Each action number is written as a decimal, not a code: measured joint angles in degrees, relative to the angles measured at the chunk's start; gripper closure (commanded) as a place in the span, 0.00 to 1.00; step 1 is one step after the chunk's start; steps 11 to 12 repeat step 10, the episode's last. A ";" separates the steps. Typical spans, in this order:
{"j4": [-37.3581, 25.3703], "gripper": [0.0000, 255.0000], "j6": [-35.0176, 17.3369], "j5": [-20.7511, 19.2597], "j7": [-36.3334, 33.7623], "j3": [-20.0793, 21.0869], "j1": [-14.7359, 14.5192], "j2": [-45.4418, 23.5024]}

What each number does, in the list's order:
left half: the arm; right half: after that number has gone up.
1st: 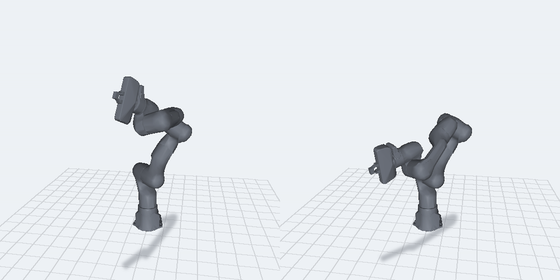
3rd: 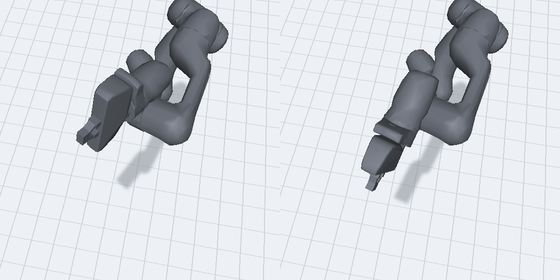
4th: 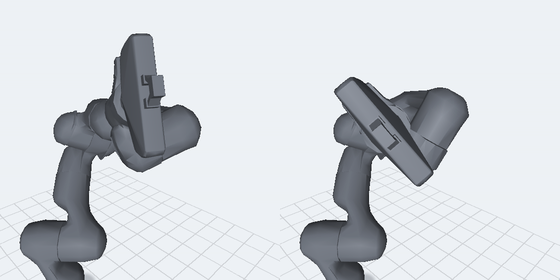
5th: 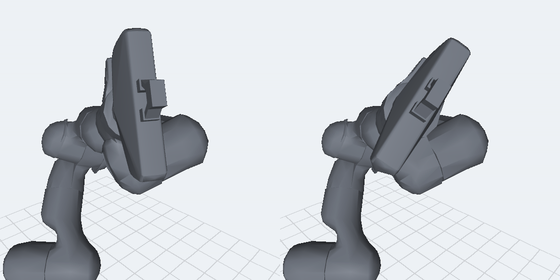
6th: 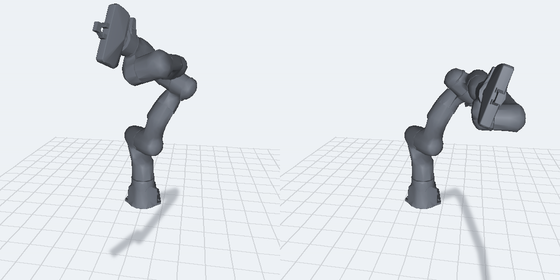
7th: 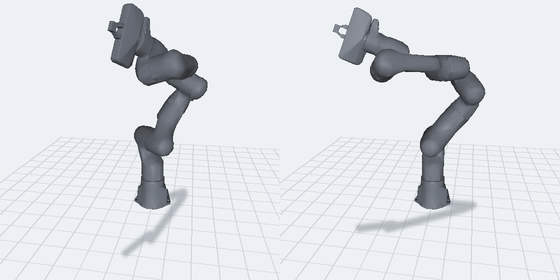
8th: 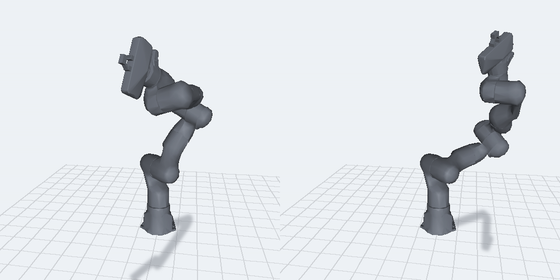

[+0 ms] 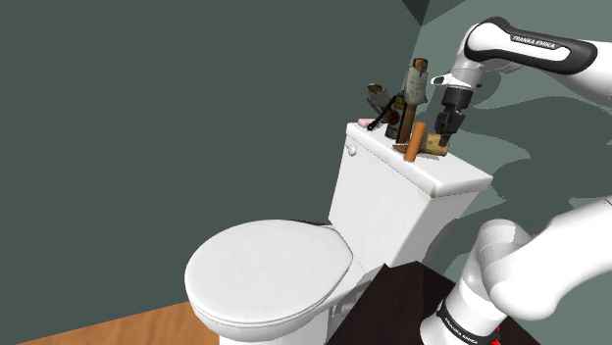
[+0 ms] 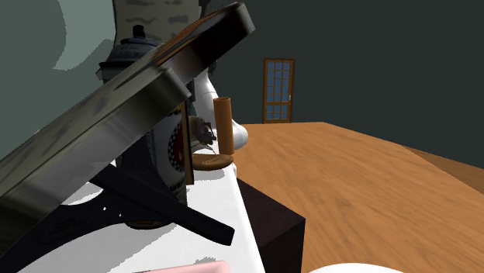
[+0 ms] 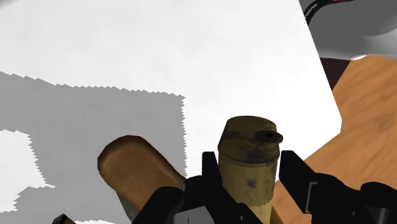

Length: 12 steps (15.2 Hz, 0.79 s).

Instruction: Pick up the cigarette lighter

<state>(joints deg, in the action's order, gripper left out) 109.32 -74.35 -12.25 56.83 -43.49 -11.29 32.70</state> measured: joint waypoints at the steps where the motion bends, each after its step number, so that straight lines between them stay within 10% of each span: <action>1: -0.94 1.00 0.60 0.16 0.13 -0.08 -0.17 -0.37; 12: -9.70 1.00 6.79 1.75 0.66 -0.08 -1.48 -3.30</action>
